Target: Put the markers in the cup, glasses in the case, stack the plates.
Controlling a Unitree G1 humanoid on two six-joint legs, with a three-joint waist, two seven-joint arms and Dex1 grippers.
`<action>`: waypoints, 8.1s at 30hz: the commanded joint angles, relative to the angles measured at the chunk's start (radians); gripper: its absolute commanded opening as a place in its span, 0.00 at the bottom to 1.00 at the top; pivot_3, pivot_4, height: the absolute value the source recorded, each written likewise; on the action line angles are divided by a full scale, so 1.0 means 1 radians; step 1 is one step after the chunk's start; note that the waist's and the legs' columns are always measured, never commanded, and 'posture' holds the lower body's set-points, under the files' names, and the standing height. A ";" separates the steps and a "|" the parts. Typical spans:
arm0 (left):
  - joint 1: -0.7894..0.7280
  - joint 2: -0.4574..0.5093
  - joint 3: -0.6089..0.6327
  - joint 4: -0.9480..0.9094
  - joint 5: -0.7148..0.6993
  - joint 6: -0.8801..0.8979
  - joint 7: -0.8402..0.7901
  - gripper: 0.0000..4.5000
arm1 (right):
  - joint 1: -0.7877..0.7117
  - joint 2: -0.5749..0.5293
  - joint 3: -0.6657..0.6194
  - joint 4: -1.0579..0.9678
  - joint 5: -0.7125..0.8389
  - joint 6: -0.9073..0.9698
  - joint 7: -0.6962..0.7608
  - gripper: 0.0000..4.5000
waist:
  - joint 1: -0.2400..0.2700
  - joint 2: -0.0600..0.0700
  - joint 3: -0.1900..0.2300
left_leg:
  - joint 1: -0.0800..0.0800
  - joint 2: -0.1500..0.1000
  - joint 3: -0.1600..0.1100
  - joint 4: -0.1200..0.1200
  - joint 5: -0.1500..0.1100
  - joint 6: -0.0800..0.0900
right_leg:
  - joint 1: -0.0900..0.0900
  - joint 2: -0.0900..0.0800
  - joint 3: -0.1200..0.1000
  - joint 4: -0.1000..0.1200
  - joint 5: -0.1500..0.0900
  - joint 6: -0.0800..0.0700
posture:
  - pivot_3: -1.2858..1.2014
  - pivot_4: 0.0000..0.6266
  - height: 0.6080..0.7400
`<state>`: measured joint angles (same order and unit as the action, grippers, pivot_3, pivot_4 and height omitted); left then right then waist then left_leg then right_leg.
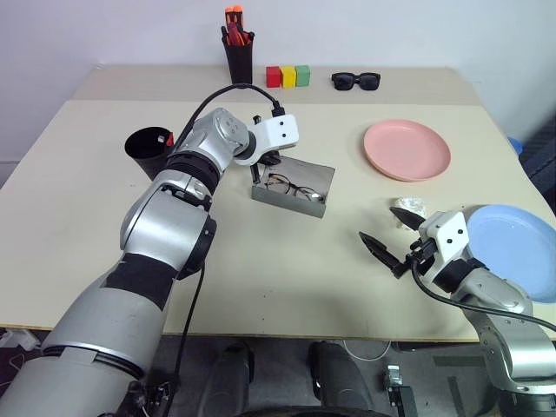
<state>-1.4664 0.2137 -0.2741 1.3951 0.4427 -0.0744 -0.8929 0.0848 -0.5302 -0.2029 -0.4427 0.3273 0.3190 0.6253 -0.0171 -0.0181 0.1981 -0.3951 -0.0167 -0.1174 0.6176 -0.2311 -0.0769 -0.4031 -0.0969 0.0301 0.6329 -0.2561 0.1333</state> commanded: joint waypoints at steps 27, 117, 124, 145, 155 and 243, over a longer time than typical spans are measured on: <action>-0.110 -0.111 -0.115 -0.013 0.138 0.154 0.423 0.11 | -0.057 -0.062 -0.004 -0.035 0.044 0.057 0.035 0.92 | 0.003 0.000 0.000 | 0.000 0.000 0.000 0.002 0.000 0.000 | 0.000 0.000 0.000 0.001 0.000 0.000 | 0.52 0.24 1.00; 0.762 0.113 0.150 -1.473 -0.835 0.387 -0.363 0.99 | 0.220 -0.124 -0.432 0.125 0.021 -0.043 -0.001 0.92 | 0.001 0.008 -0.007 | 0.006 -0.001 0.000 0.013 -0.002 0.004 | 0.009 -0.001 0.001 0.007 -0.001 0.000 | 0.52 0.24 1.00; 0.752 0.200 0.116 -1.475 -0.895 0.446 -0.459 0.99 | 0.273 -0.090 -0.408 0.142 0.017 -0.031 -0.020 0.92 | 0.002 0.008 -0.006 | 0.006 -0.001 0.000 0.013 -0.003 0.005 | 0.011 -0.001 0.001 0.002 -0.002 -0.004 | 0.52 0.24 1.00; 0.823 0.342 0.093 -1.575 -0.940 0.491 -0.522 1.00 | 0.151 -0.114 -0.318 0.513 -0.052 -0.170 -0.004 0.50 | 0.003 0.008 -0.007 | 0.006 -0.001 0.000 0.013 -0.003 0.005 | 0.013 -0.001 0.001 0.000 -0.002 -0.005 | 0.52 0.24 1.00; 0.848 0.343 0.092 -1.584 -0.927 0.479 -0.477 1.00 | 0.047 -0.140 -0.273 0.425 -0.142 -0.204 -0.096 0.01 | -0.004 0.008 -0.006 | 0.006 -0.001 0.000 0.012 -0.003 0.005 | 0.012 -0.001 0.001 -0.001 -0.002 -0.005 | 0.52 0.24 1.00; 1.007 0.346 0.163 -1.742 -0.903 0.558 -0.019 1.00 | -0.913 -0.017 0.031 1.306 -0.185 -0.472 -0.067 0.19 | -0.025 0.009 -0.003 | 0.005 -0.001 0.002 0.008 -0.004 0.007 | 0.008 0.000 0.004 -0.002 0.000 -0.001 | 0.52 0.24 1.00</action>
<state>-0.4456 0.5637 -0.1252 -0.3312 -0.4664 0.4948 -0.9269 -0.7973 -0.5374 -0.1668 0.7657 0.1690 -0.0842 0.5823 -0.0423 -0.0089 0.1950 -0.3908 -0.0178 -0.1154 0.6252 -0.2352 -0.0700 -0.3955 -0.0973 0.0344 0.6306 -0.2558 0.1320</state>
